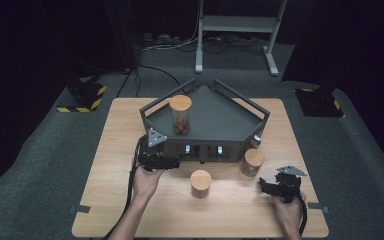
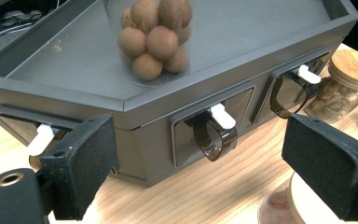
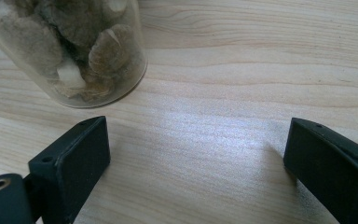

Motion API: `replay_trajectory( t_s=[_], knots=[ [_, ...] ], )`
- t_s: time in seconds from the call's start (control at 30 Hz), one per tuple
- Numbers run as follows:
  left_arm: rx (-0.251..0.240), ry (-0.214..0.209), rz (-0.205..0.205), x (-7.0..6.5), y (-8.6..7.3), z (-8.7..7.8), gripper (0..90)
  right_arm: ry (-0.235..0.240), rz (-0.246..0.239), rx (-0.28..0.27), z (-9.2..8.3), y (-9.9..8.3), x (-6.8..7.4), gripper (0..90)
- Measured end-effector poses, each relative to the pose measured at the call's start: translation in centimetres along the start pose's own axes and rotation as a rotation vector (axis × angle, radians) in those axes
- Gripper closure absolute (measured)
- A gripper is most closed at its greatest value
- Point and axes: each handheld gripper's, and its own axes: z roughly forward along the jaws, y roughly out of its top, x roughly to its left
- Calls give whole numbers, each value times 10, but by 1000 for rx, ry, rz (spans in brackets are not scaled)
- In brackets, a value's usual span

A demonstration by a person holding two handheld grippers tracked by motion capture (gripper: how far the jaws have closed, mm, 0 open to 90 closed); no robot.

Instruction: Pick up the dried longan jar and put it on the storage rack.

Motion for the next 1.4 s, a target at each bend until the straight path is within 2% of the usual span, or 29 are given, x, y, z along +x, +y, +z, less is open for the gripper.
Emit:
replay_trajectory(
  t_s=[0.5,0.53,1.4],
  knots=[
    [9,11,-20,8,-12,-1,101,0,0,-1,0,0,0,63],
    [18,13,-11,10,-13,-1,101,0,0,-1,0,0,0,64],
    [53,46,-35,30,-50,1,102,0,-1,-1,0,0,0,65]
  ],
)
